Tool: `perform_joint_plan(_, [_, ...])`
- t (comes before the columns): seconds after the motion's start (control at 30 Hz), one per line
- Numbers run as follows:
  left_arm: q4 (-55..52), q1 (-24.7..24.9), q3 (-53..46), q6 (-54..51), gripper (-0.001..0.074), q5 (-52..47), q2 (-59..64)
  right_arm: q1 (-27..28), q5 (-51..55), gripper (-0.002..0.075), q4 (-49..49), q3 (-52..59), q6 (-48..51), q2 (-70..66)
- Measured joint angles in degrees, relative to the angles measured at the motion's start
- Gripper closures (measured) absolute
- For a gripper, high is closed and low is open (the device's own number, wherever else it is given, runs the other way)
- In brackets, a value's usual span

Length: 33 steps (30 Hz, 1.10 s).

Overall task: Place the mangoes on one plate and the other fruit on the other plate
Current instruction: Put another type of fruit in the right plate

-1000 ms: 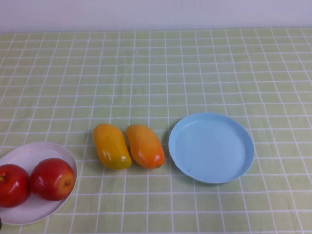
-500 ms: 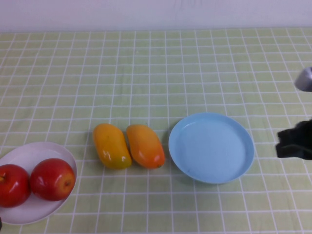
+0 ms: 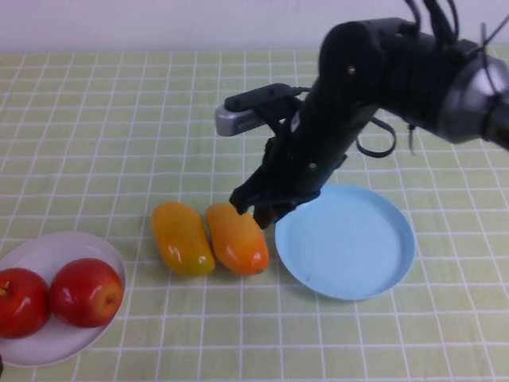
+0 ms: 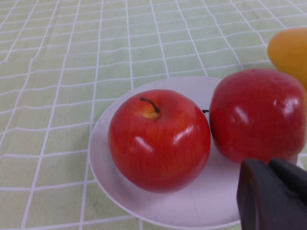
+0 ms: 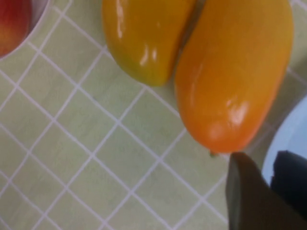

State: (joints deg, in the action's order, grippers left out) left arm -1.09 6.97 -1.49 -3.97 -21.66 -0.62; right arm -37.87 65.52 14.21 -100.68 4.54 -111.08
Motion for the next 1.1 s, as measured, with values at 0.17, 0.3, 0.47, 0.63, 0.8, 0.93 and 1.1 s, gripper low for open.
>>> perform_joint_plan(0.17, [0.0, 0.0, 0.0, 0.0, 0.0733, 0.0, 0.0, -1.6, 4.2, 0.0323, -1.3, -13.5, 0.0, -9.7])
perform_joint_plan(0.3, [0.0, 0.0, 0.0, 0.0, 0.0733, 0.0, 0.0, -1.8, 4.7, 0.0106, -2.1, -19.8, -1.7, -14.0])
perform_joint_plan(0.47, [0.0, 0.0, 0.0, 0.0, 0.0733, 0.0, 0.0, -1.9, 5.0, 0.0041, -3.8, -22.5, -3.0, -17.3])
perform_joint_plan(0.63, [0.0, 0.0, 0.0, 0.0, 0.0733, 0.0, 0.0, -2.6, 5.0, 0.0036, -4.8, -22.5, -3.0, -20.6])
perform_joint_plan(0.8, [0.0, 0.0, 0.0, 0.0, 0.0733, 0.0, 0.0, -2.9, 5.0, 0.0035, -5.8, -22.6, -3.0, -23.3])
perform_joint_plan(0.93, [0.0, 0.0, 0.0, 0.0, 0.0733, 0.0, 0.0, -2.9, 5.0, 0.0069, -5.8, -22.6, -3.0, -24.5])
perform_joint_plan(1.1, [0.0, 0.0, 0.0, 0.0, 0.0733, 0.0, 0.0, -2.9, 5.0, 0.0133, -5.9, -24.3, -3.0, -24.5])
